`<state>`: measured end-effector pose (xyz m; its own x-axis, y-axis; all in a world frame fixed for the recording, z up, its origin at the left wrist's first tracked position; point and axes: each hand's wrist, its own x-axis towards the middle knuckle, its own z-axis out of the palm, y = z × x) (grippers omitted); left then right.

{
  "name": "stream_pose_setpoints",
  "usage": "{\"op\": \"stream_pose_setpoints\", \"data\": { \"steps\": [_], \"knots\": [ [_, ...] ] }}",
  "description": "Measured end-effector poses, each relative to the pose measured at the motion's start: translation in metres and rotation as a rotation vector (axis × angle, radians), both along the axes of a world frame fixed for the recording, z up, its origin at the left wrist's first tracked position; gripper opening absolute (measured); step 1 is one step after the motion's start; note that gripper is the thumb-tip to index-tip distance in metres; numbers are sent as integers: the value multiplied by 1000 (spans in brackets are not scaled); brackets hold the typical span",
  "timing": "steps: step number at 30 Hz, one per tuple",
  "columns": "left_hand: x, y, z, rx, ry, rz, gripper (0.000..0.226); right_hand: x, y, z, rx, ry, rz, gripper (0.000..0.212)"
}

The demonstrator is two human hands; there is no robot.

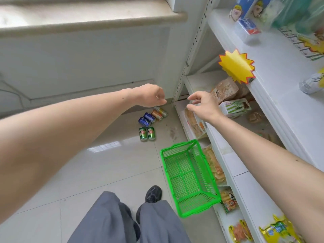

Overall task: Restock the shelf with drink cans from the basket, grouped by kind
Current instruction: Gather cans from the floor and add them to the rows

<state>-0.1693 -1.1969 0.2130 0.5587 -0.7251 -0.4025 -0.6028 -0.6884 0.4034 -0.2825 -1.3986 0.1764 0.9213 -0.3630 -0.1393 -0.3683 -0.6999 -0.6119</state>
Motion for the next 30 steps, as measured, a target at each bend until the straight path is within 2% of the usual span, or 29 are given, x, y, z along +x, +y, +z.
{"op": "stream_pose_setpoints", "data": {
  "steps": [8,15,22,30],
  "knots": [
    [93,11,-65,78,88,-6,33,90,17,-66,73,113,-41,18],
    [180,7,-164,154,145,-110,32,153,33,-162,141,240,-215,23],
    [214,-13,-309,210,246,-46,34,182,23,-309,211,417,-310,33],
    [204,-14,-519,276,354,58,40,199,17,-524,249,586,-336,60]
  ]
}}
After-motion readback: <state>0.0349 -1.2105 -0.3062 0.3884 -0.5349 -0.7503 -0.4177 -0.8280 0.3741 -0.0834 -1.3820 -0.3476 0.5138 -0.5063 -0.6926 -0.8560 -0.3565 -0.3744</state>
